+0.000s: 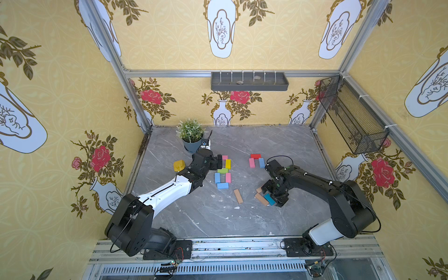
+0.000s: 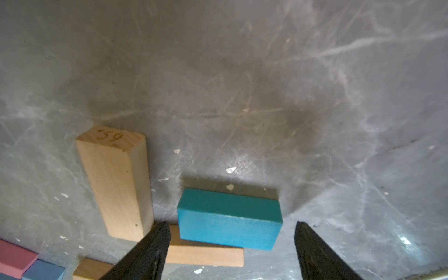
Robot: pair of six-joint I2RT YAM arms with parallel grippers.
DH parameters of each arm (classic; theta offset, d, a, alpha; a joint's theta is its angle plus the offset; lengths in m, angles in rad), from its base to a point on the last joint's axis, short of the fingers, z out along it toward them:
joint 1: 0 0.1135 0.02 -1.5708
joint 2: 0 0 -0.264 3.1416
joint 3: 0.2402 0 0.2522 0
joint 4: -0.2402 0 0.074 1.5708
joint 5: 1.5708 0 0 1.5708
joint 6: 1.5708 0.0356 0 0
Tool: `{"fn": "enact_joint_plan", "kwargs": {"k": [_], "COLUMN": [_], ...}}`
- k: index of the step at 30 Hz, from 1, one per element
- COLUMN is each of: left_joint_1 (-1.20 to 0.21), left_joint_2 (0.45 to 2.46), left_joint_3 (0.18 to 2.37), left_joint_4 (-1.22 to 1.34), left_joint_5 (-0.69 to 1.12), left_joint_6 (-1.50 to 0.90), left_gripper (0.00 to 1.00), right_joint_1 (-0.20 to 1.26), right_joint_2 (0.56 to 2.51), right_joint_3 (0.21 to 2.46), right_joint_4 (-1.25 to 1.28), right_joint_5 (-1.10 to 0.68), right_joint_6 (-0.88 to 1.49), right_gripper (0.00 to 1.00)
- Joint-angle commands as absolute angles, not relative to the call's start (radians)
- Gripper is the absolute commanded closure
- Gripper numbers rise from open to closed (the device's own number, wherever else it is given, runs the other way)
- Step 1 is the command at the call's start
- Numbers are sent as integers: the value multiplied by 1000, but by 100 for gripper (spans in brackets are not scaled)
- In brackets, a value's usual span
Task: Assemble the number 8 with building blocks
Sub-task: Pick up the building block from the center of the board.
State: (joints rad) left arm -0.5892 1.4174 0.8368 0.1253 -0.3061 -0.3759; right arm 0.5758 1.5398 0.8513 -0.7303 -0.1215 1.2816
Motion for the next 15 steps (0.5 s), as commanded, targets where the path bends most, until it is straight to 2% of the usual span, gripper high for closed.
{"fn": "enact_joint_plan", "kwargs": {"k": [1,10,15], "left_joint_1": [-588,-588,-588], "left_joint_2": [1418,1420,1420], "left_joint_3": [834,834,833], "left_joint_4": [133,131,131], "left_joint_5": [-308,-310,-312], "left_joint_6": [-376,-376,-376], "left_gripper": [0,0,0], "right_joint_1": [578,577,578], "right_joint_2": [1553,1590,1599], "right_joint_3": [849,841,836], "right_joint_4": [-723,-694,-687], "right_joint_5": [-116,-126,-126], "right_joint_6": [1281,1265,1254], "right_gripper": [19,26,34]}}
